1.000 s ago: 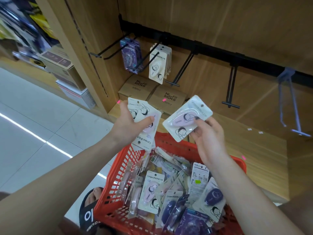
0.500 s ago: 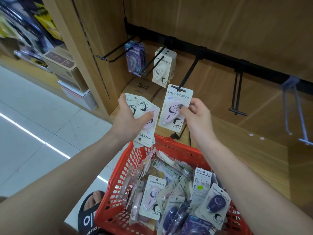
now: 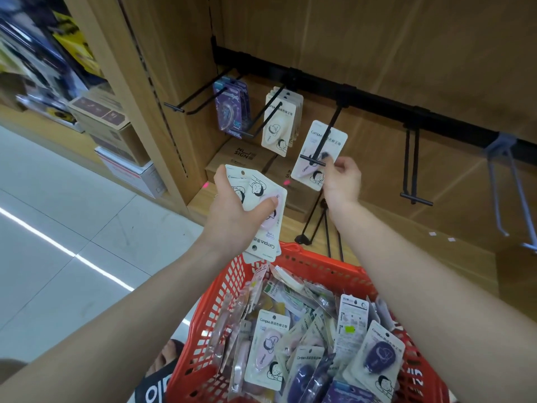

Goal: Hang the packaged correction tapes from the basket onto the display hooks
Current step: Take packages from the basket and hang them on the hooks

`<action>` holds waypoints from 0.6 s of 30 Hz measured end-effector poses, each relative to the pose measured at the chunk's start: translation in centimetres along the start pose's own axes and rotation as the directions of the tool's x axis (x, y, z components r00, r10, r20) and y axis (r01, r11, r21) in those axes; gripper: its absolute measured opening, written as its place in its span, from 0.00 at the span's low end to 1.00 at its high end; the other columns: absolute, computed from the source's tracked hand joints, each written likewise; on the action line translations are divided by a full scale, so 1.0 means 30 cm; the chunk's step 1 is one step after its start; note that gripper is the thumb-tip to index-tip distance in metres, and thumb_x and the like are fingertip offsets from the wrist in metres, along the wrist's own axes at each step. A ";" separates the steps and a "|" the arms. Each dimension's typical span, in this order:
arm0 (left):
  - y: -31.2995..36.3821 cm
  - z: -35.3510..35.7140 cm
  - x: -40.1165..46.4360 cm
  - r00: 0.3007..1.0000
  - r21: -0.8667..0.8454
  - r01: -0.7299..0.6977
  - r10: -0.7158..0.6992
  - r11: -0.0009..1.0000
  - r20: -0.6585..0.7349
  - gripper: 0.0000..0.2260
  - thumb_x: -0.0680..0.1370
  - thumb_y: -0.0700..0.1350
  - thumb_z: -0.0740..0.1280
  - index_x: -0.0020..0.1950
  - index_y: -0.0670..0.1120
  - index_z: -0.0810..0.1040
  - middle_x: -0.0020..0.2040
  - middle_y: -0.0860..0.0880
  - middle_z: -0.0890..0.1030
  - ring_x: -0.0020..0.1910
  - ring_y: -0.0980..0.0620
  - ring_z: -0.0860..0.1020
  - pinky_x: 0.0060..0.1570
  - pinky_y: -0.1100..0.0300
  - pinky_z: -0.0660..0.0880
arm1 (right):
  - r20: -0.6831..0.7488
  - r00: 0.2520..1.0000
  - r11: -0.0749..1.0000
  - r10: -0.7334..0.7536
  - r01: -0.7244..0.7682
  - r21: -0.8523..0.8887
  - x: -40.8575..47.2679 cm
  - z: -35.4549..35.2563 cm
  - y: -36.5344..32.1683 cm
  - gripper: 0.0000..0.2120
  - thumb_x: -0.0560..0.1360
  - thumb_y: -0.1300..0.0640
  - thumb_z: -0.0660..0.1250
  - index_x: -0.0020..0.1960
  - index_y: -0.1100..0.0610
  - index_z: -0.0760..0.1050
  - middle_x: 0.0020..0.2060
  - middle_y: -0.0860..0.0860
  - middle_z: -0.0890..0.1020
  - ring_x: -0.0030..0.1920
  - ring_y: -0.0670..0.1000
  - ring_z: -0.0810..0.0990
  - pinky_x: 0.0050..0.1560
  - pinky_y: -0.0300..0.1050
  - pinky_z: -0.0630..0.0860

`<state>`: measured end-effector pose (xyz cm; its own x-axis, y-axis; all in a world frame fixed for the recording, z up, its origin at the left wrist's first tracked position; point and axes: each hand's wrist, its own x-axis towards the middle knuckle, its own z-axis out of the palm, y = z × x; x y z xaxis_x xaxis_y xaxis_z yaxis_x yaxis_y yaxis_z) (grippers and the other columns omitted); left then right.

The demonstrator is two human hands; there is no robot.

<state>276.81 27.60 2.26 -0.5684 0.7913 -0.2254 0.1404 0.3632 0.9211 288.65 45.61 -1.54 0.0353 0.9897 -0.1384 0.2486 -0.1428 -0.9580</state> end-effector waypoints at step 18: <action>0.016 0.016 0.004 1.000 -0.111 0.030 -0.030 0.993 0.005 0.43 0.78 0.51 0.75 0.82 0.57 0.49 0.55 0.60 0.84 0.45 0.55 0.87 0.32 0.62 0.81 | 0.400 0.876 0.956 0.272 -0.294 -0.005 -0.145 -0.031 0.004 0.19 0.84 0.46 0.65 0.65 0.60 0.76 0.54 0.59 0.86 0.49 0.54 0.86 0.54 0.51 0.84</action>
<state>277.20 28.11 2.53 -0.5685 0.7824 -0.2543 0.0322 0.3300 0.9434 289.42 41.28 -0.81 -0.2882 0.8275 -0.4818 0.2319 -0.4279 -0.8736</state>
